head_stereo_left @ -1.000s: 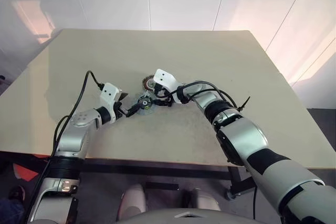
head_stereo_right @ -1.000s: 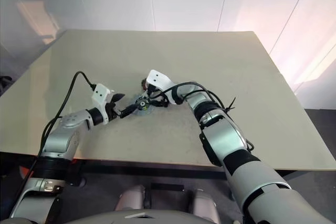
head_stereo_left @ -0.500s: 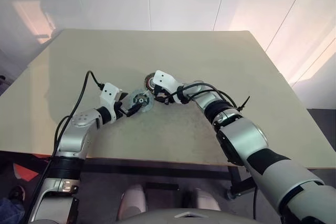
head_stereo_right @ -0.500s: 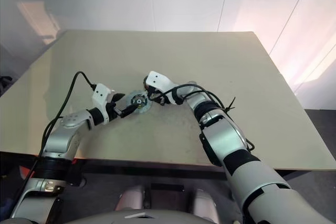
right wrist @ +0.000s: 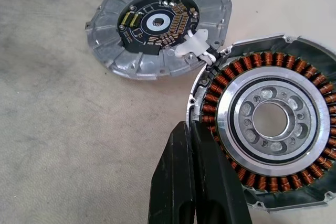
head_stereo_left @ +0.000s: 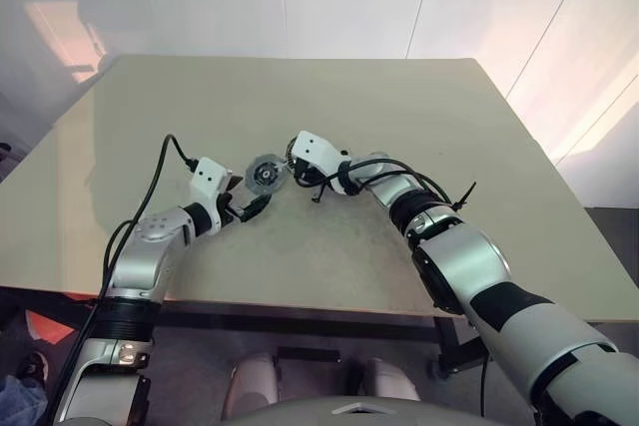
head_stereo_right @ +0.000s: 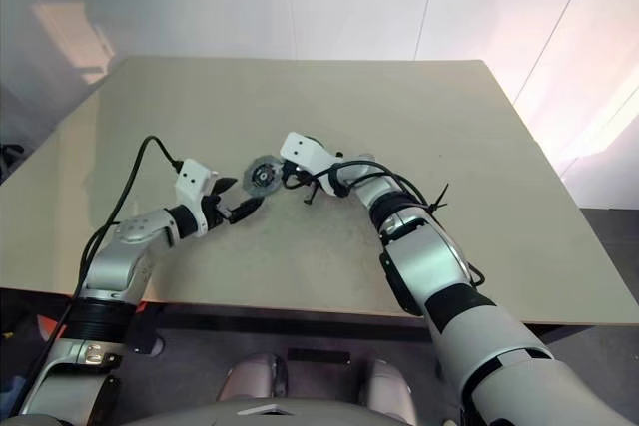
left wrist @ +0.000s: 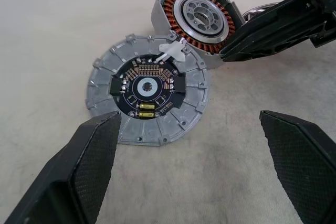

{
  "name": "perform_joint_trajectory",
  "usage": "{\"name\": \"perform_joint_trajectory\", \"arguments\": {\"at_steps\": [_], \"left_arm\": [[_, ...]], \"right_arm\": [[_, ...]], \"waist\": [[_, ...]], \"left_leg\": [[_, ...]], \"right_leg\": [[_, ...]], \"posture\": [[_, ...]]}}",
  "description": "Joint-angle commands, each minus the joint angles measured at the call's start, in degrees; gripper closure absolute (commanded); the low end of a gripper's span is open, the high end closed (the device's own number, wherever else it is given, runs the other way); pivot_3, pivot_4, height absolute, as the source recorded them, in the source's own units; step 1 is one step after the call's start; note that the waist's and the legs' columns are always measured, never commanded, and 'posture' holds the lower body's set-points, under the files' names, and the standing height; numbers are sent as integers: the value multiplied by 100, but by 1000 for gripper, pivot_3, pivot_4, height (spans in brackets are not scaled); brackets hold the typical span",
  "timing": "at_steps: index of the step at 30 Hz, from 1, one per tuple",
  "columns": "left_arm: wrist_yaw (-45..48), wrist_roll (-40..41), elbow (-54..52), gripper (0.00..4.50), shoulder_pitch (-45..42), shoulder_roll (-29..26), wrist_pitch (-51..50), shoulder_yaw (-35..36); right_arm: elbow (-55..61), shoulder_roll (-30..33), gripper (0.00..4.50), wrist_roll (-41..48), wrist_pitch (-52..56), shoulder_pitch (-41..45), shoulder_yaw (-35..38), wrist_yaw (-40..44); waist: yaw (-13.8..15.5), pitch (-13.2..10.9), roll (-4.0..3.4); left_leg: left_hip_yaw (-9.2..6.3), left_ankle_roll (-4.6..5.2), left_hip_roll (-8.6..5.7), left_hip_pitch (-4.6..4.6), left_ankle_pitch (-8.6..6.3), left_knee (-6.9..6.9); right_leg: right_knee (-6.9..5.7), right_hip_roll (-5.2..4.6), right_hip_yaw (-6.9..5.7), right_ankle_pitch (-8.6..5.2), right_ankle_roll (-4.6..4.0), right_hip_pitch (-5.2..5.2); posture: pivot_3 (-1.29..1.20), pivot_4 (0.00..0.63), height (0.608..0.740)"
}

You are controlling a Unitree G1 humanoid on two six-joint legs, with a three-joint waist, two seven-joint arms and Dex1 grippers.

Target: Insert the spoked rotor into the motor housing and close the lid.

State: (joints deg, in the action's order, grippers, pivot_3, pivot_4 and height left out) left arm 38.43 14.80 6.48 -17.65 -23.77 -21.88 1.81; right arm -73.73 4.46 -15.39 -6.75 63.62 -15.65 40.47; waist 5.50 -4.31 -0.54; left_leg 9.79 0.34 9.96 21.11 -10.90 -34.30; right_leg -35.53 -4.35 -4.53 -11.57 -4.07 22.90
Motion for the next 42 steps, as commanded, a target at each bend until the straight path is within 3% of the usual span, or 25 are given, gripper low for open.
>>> {"name": "perform_joint_trajectory", "arguments": {"at_steps": [1, 19, 25, 30, 33, 38, 42], "left_arm": [[-11, -9, -34, 0, -158, -24, 78, 22], [10, -61, 97, 0, -183, 48, 152, -37], [-6, -62, 164, 0, -225, 74, 185, -42], [-10, -89, 245, 0, -249, 119, 233, -91], [-1, -96, 261, 0, -263, 123, 244, -95], [-12, -78, 213, 0, -227, 95, 213, -54], [-32, -64, 155, 0, -174, 34, 188, 5]], "right_arm": [[-62, 185, 4472, 22, 156, -27, 127, -12], [733, 354, 4472, 615, 218, 288, 747, 587], [1879, 494, 4472, 514, 238, -302, 450, 929], [1533, 479, 4472, 504, 321, -262, 375, 916], [1045, 460, 3849, 356, 195, -129, 340, 522], [545, 442, 2164, 111, -136, -11, 255, -7], [354, 394, 2164, 30, -195, -11, 197, -11]], "waist": [[7, 0, 0], [-12, -1, 0], [-12, 0, 1], [-7, -1, 1], [-12, -1, 1], [-19, -1, 1], [-19, -1, 0]], "left_leg": [[0, 0, 0, 1, 0, 0], [1, 0, 1, 6, 0, 0], [3, 1, 6, 11, 0, 0], [4, 1, 3, 11, 0, 0], [3, 0, 4, 8, 1, -1], [3, 0, 4, 11, 0, 0], [4, 0, 5, 12, 0, 0]], "right_leg": [[0, 0, 0, 0, 0, 0], [0, -1, 0, 0, 0, 7], [0, 3, -1, -1, -2, 14], [-1, 2, 0, -1, -2, 13], [-2, 2, 0, -1, -2, 12], [1, 2, 0, -1, -2, 15], [1, 3, -1, -1, -3, 15]], "posture": [[0, 0, 740], [0, 0, 740], [0, 0, 740], [0, 0, 740], [0, 0, 740], [0, 0, 740], [0, 0, 740]]}}
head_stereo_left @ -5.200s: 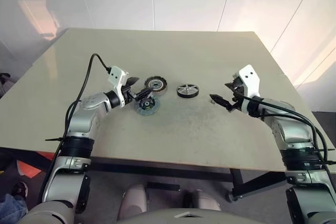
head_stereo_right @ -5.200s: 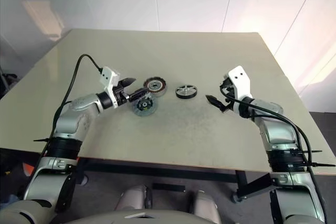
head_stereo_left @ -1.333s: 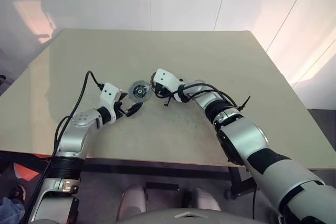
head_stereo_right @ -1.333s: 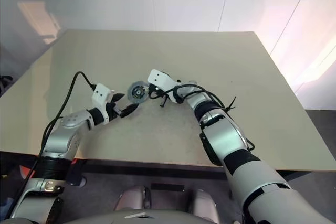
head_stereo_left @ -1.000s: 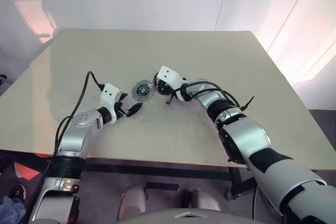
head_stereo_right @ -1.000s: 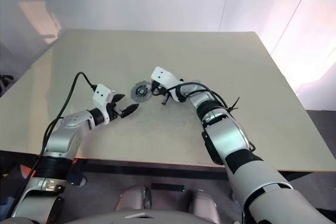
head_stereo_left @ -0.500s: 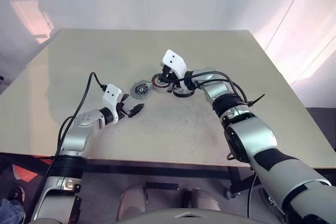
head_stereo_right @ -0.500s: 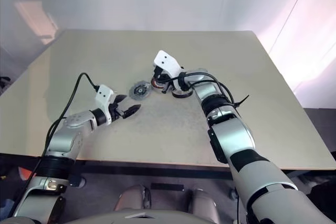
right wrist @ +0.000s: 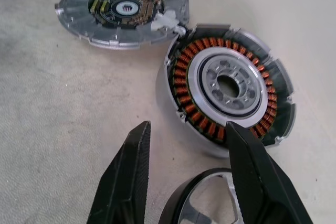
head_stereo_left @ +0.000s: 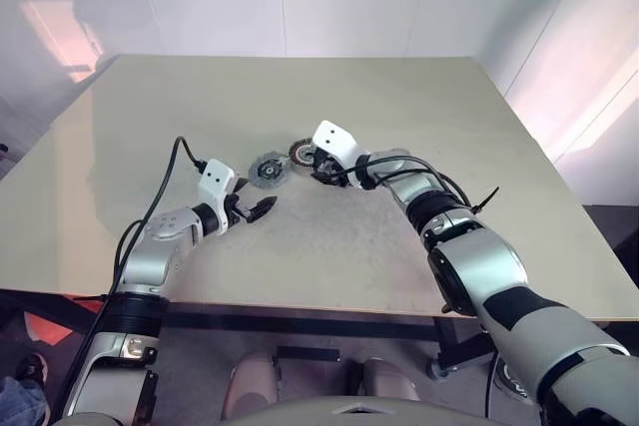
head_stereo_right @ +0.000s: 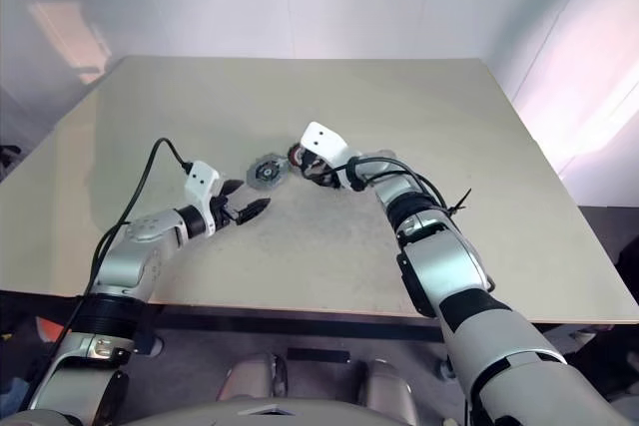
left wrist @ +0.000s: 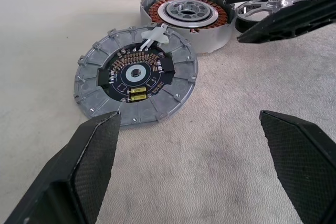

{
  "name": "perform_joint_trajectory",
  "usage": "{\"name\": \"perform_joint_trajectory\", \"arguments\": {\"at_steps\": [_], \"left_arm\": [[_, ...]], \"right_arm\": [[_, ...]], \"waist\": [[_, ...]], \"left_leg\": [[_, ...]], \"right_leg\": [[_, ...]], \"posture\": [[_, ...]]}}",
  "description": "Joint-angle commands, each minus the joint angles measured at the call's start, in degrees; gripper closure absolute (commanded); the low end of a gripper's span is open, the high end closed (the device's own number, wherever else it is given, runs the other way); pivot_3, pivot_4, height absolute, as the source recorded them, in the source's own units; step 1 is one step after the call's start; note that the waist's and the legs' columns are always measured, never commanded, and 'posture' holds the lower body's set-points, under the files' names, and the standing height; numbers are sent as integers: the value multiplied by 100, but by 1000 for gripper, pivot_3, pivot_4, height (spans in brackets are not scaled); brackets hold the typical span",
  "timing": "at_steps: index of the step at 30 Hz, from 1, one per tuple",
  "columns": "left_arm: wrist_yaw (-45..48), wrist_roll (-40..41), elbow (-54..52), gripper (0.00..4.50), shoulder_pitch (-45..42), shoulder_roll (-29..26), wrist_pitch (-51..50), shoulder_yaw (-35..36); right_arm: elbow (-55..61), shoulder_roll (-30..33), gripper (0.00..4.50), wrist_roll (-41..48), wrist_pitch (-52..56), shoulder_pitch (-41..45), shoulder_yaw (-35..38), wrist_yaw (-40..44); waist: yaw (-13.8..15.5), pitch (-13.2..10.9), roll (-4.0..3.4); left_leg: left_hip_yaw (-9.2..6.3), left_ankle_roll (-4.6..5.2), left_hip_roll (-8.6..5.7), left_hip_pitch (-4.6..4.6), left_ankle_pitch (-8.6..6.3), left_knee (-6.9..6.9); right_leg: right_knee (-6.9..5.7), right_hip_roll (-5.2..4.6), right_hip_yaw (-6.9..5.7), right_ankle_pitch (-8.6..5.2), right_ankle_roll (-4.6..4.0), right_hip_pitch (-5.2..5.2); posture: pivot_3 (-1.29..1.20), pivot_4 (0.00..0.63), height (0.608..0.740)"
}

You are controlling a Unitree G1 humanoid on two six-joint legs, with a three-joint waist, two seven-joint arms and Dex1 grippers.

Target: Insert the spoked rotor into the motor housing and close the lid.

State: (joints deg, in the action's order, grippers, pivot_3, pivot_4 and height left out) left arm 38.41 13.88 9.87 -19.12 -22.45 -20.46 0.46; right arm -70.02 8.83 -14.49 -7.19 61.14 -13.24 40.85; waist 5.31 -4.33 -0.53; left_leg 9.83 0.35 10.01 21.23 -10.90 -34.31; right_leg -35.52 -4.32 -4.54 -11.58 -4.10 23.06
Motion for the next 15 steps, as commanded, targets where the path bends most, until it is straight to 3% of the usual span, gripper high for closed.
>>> {"name": "perform_joint_trajectory", "arguments": {"at_steps": [1, 15], "left_arm": [[-33, 30, -190, 0, -20, -106, 43, 143], [-56, 53, -229, 0, -35, -165, -9, 150]], "right_arm": [[-61, -61, 2164, -94, -163, 238, -65, -82], [-429, -378, 2164, -683, -79, 19, -602, -356]], "waist": [[-1, 0, 0], [-60, 1, 1]], "left_leg": [[0, 0, 0, -1, 0, 0], [0, -2, 1, -26, 1, 0]], "right_leg": [[-1, 0, 0, 0, 0, 0], [-5, 0, 1, 0, 1, -18]], "posture": [[0, 0, 740], [0, 0, 740]]}}
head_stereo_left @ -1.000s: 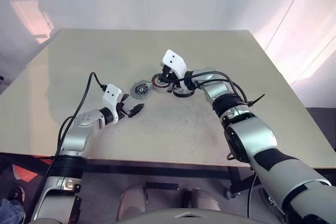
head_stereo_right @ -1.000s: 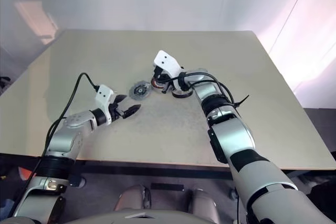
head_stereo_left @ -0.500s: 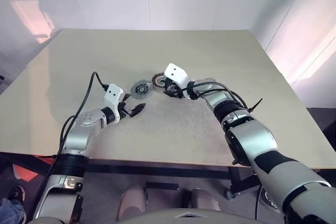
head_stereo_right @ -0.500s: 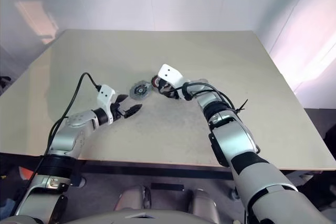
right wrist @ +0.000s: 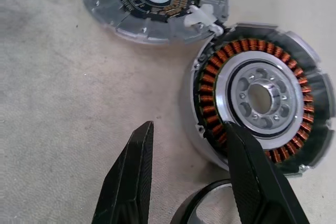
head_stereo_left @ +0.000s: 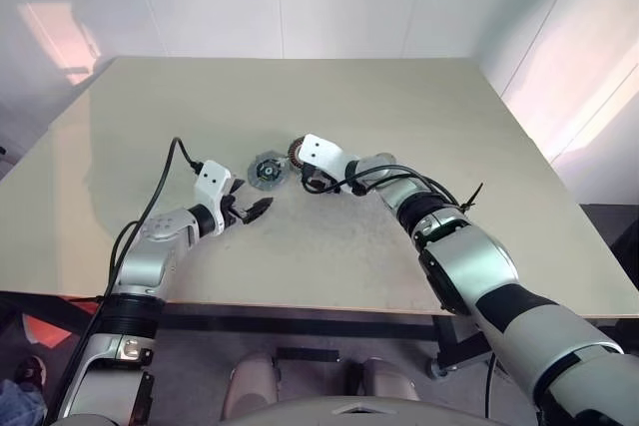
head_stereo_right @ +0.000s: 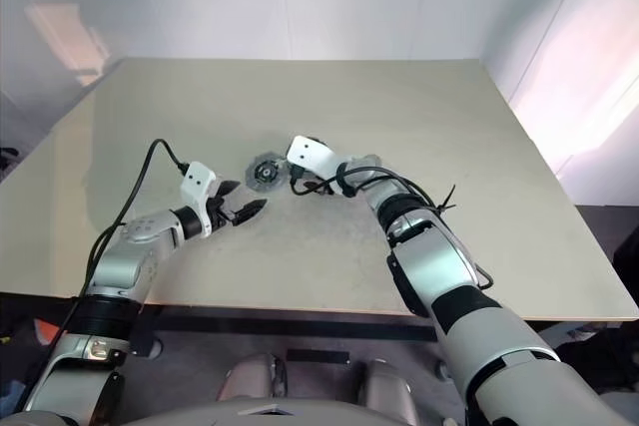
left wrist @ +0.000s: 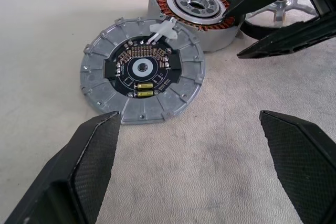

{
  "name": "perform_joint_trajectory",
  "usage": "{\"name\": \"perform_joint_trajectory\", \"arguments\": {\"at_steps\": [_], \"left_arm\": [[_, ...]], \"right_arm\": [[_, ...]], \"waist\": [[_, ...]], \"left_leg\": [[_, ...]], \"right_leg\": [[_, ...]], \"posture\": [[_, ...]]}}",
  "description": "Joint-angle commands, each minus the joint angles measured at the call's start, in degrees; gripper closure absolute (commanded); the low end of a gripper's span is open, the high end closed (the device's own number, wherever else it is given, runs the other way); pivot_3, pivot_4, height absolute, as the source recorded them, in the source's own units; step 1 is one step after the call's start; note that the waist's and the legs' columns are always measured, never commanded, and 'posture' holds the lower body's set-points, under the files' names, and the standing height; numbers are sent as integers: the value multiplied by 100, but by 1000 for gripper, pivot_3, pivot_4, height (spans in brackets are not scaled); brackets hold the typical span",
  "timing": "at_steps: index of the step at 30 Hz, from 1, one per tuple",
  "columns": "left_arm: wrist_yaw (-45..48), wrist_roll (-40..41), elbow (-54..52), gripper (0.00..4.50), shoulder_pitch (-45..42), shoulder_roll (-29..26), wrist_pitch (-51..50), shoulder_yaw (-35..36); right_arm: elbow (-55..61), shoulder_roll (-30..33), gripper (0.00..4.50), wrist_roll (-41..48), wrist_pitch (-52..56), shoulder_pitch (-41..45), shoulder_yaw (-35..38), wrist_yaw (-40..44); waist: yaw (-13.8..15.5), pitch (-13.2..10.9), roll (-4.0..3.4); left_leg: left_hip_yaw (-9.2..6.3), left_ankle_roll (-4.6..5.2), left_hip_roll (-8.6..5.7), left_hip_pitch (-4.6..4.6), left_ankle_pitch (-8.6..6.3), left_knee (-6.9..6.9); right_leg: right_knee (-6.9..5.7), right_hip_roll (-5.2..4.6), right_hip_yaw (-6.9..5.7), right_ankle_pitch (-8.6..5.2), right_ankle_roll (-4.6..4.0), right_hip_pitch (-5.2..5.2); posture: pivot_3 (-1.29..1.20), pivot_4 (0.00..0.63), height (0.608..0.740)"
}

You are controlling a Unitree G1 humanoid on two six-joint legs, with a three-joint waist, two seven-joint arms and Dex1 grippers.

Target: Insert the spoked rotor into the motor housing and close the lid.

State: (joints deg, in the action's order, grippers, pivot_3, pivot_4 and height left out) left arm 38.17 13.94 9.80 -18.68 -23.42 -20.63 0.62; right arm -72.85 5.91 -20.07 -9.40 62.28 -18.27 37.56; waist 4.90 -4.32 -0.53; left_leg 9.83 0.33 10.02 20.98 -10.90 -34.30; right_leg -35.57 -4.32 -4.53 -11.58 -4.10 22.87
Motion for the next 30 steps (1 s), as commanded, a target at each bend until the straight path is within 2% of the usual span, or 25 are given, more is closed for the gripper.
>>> {"name": "perform_joint_trajectory", "arguments": {"at_steps": [1, 5, 6, 8, 13, 14, 22, 30], "left_arm": [[-35, 49, -228, 0, -80, -69, 3, 133], [-45, 59, -250, 0, -81, -69, -13, 129], [-47, 59, -252, 0, -82, -70, -16, 127], [-54, 59, -254, 0, -83, -70, -21, 127], [-82, 58, -271, 0, -87, -68, -47, 130], [-89, 60, -275, 0, -87, -68, -52, 131], [-119, 65, -255, 0, -112, -70, -67, 135], [-131, 53, -211, 0, -128, -70, -52, 127]], "right_arm": [[-162, -96, 2164, -128, 191, -103, -97, -54], [-199, -121, 2164, -113, 338, -96, -68, -204], [-205, -123, 2333, -110, 372, -92, -61, -237], [-214, -125, 2775, -104, 423, -84, -52, -279], [-238, -111, 4350, -154, 557, -46, -69, -544], [-238, -111, 4472, -154, 559, -45, -71, -553], [-244, -72, 4472, -173, 550, -12, -103, -711], [-107, -62, 4472, 113, 451, 177, 185, -480]], "waist": [[-39, 0, 0], [-87, 1, 0], [-88, 1, 0], [-88, 1, 0], [-86, 1, 0], [-83, 1, -1], [-80, 1, -1], [-80, 1, -1]], "left_leg": [[0, 0, 0, -4, 0, 0], [-1, -1, 0, -18, 0, 0], [-1, -1, 0, -23, 0, 0], [-1, -1, -1, -31, 0, 0], [-1, -1, -1, -47, 0, 0], [-1, -1, -1, -47, 0, 0], [-3, -1, -4, -47, 0, 0], [-3, -1, -5, -44, 0, 1]], "right_leg": [[-1, 0, 0, 0, 0, -3], [-1, 0, 1, 0, 1, -17], [0, 0, 1, 0, 1, -22], [0, 0, 1, -1, 1, -29], [3, 0, 2, -1, 2, -46], [4, 0, 2, -1, 2, -46], [4, -1, 3, -4, 6, -48], [4, -1, 4, -8, 14, -48]], "posture": [[0, 0, 740], [0, 0, 740], [0, 0, 740], [0, 0, 740], [0, 0, 740], [0, 0, 740], [0, 0, 740], [0, 0, 740]]}}
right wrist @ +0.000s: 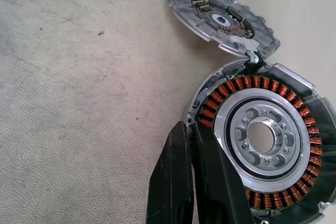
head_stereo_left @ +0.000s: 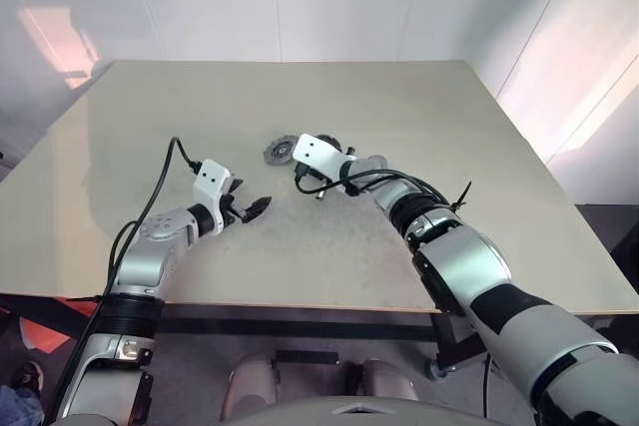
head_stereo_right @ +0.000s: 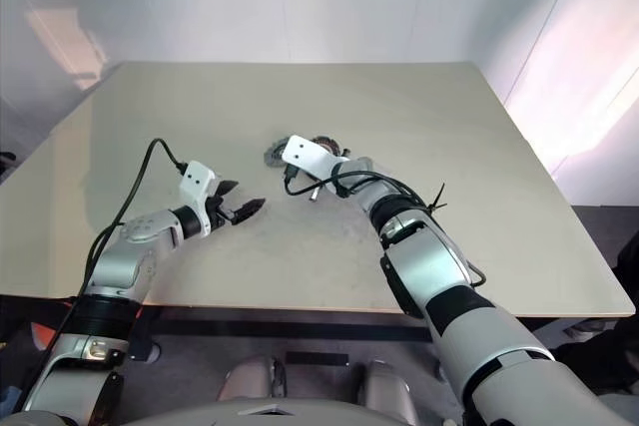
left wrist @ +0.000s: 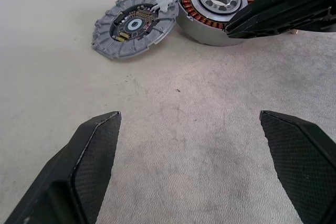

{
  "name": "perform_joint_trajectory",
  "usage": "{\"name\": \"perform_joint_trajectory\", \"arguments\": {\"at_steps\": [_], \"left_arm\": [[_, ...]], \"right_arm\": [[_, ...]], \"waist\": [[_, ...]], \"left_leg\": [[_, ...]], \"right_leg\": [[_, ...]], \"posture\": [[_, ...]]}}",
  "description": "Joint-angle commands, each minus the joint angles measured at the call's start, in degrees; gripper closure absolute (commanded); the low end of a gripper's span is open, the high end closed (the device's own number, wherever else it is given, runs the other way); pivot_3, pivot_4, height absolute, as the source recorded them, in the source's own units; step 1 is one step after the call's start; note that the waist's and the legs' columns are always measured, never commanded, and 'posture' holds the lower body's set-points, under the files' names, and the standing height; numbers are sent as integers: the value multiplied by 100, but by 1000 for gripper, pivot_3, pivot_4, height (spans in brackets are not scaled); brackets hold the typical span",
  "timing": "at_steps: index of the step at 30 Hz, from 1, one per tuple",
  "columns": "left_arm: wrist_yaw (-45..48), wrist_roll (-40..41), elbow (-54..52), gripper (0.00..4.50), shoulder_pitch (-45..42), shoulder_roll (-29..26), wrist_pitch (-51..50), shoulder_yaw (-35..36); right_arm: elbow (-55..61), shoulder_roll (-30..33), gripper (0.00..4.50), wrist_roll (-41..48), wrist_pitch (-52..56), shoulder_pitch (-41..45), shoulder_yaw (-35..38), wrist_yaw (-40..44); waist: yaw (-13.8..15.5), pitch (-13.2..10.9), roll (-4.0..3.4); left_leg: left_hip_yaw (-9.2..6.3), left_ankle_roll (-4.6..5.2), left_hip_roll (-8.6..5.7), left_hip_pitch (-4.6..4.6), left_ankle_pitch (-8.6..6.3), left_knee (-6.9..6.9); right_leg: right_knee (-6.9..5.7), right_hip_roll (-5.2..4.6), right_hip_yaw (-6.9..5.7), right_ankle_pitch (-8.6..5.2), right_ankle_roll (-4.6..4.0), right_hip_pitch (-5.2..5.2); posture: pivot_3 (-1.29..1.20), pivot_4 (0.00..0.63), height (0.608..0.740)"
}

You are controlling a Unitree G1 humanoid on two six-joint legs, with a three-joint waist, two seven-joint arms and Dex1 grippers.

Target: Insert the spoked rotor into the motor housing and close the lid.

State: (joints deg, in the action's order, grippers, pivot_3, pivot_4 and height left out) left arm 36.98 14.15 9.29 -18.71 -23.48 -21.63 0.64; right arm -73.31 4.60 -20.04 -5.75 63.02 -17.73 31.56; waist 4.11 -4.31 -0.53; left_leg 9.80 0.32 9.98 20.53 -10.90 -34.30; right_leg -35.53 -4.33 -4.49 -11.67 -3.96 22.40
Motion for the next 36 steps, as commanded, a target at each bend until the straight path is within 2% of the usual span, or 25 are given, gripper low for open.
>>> {"name": "perform_joint_trajectory", "arguments": {"at_steps": [1, 9, 13, 18, 22, 25, 29, 36], "left_arm": [[-11, 28, -153, 0, -124, -65, 51, 121], [-6, 6, -105, 0, -126, -36, 77, 84], [-2, -5, -69, 0, -130, -15, 94, 63], [12, -11, -36, 0, -138, -1, 112, 48], [21, -35, 55, 0, -194, 31, 158, 18], [25, -47, 100, 0, -226, 40, 181, 15], [24, -58, 102, 0, -194, 26, 196, 41], [11, -54, 63, 0, -146, 1, 186, 75]], "right_arm": [[-12, 65, 4472, 186, 75, 165, 214, 187], [446, 103, 4472, 680, 100, 479, 716, 692], [1074, 218, 4472, 1009, 296, 448, 950, 1068], [1734, 420, 4472, 936, 372, 119, 768, 1314], [1386, 498, 4472, 769, 298, 67, 611, 1239], [1007, 487, 3911, 619, 218, 55, 481, 1071], [747, 439, 2605, 416, -6, 37, 298, 814], [327, 299, 2605, 269, -46, 30, 180, 589]], "waist": [[-1, -1, -1], [-6, -1, -1], [-4, -3, -1], [5, -3, 0], [2, -3, 0], [-1, -3, 0], [-4, -3, 0], [-7, -3, 0]], "left_leg": [[0, 0, 0, 2, 0, 0], [1, 2, 3, 72, 0, 0], [3, 4, 5, 90, -2, 0], [3, 4, 4, 88, -1, 0], [3, 4, 2, 85, -1, 0], [3, 3, 3, 84, -1, 0], [3, 3, 3, 88, -1, 0], [3, 3, 4, 86, -1, 0]], "right_leg": [[0, 0, 0, 7, -12, 2], [-2, 3, -2, 9, -17, 69], [-1, 3, -3, 6, -21, 85], [-1, 3, -3, 6, -21, 83], [-1, 2, -3, 6, -20, 80], [0, 2, -3, 6, -21, 81], [0, 2, -3, 6, -21, 83], [-1, 2, -3, 6, -21, 83]], "posture": [[0, 0, 740], [0, 0, 740], [0, 0, 740], [0, 0, 740], [0, 0, 740], [0, 0, 740], [0, 0, 740], [0, 0, 740]]}}
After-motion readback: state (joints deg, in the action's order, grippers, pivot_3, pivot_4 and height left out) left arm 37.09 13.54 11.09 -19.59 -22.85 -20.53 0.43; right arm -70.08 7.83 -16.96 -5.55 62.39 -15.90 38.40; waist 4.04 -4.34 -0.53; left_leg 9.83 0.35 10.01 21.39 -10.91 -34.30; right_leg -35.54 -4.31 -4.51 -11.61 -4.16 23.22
